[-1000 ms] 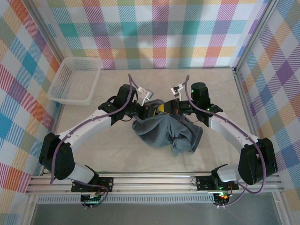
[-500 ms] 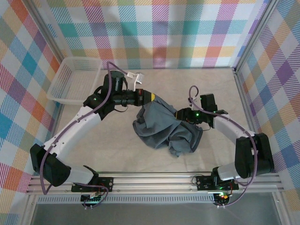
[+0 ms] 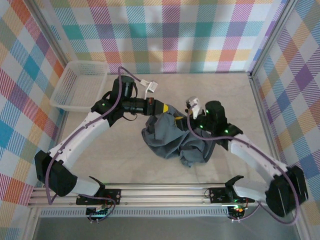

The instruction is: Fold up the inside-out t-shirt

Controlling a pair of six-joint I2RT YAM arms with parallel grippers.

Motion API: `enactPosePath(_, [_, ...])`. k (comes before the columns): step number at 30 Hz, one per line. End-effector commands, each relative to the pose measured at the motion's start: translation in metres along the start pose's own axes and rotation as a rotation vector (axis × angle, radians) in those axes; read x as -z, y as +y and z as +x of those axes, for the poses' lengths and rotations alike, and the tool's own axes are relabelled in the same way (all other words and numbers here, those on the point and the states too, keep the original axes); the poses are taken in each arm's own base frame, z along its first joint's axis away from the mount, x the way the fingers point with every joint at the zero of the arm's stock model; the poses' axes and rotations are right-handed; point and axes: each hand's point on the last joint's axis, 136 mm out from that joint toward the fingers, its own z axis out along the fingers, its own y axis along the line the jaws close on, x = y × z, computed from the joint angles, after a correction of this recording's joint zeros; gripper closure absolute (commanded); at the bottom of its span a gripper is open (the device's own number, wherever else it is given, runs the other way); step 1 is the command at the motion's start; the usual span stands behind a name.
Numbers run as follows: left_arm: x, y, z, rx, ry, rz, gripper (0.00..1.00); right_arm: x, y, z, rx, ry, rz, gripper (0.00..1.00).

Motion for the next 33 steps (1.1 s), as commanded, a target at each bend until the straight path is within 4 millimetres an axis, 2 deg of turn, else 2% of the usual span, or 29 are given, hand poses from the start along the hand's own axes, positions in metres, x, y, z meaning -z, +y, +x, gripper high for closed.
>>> enactPosePath(1, [0.012, -0.024, 0.001, -0.123, 0.023, 0.068, 1.0, -0.012, 0.02, -0.001, 0.137, 0.061, -0.147, 0.27])
enactPosePath(3, [0.015, -0.026, 0.004, -0.153, 0.03, 0.071, 1.0, -0.022, 0.039, 0.016, 0.11, 0.143, -0.261, 0.29])
enactPosePath(5, [0.016, -0.024, 0.008, -0.174, 0.041, 0.052, 1.0, -0.028, 0.052, 0.03, 0.102, 0.208, -0.307, 0.35])
enactPosePath(6, [0.017, -0.018, 0.01, -0.184, 0.044, 0.014, 1.0, -0.027, 0.054, 0.03, 0.075, 0.212, -0.311, 0.46])
enactPosePath(8, [0.021, 0.008, 0.013, -0.183, 0.046, -0.129, 1.0, -0.018, 0.057, 0.019, 0.032, 0.166, -0.313, 0.68])
enactPosePath(10, [0.032, 0.053, 0.017, -0.134, 0.045, -0.352, 1.0, -0.002, 0.063, 0.002, 0.003, 0.079, -0.314, 0.92])
enactPosePath(11, [0.038, 0.071, 0.019, -0.107, 0.052, -0.426, 1.0, 0.007, 0.065, -0.005, -0.011, 0.043, -0.316, 1.0])
enactPosePath(13, [0.044, 0.096, 0.027, -0.056, 0.077, -0.48, 1.0, 0.024, 0.066, -0.018, -0.034, -0.02, -0.299, 1.0])
enactPosePath(17, [0.039, 0.116, 0.038, -0.035, 0.093, -0.495, 1.0, 0.051, 0.069, -0.042, -0.096, -0.128, -0.314, 1.0])
enactPosePath(21, [0.021, 0.113, 0.05, 0.004, 0.145, -0.384, 1.0, 0.05, 0.062, -0.039, -0.114, -0.14, -0.273, 1.0])
enactPosePath(23, [0.019, 0.126, 0.057, 0.033, 0.153, -0.425, 1.0, 0.046, 0.063, -0.038, -0.134, -0.125, -0.284, 1.0])
enactPosePath(24, [0.022, 0.136, 0.061, 0.052, 0.155, -0.477, 0.95, 0.045, 0.063, -0.041, -0.157, -0.124, -0.292, 1.0])
enactPosePath(26, [0.029, 0.15, 0.065, 0.079, 0.144, -0.564, 0.7, 0.041, 0.063, -0.051, -0.211, -0.134, -0.309, 1.0])
enactPosePath(28, [0.03, 0.143, 0.062, 0.072, 0.077, -0.547, 0.57, 0.038, 0.063, -0.059, -0.249, -0.153, -0.327, 1.0])
enactPosePath(29, [0.029, 0.133, 0.057, 0.054, 0.021, -0.52, 0.53, 0.036, 0.062, -0.061, -0.264, -0.153, -0.322, 1.0])
enactPosePath(31, [0.023, 0.112, 0.056, -0.014, -0.044, -0.509, 0.52, 0.031, 0.056, -0.059, -0.275, -0.142, -0.297, 1.0])
enactPosePath(33, [0.015, 0.093, 0.064, -0.154, -0.07, -0.572, 0.51, 0.027, 0.052, -0.056, -0.283, -0.122, -0.273, 1.0])
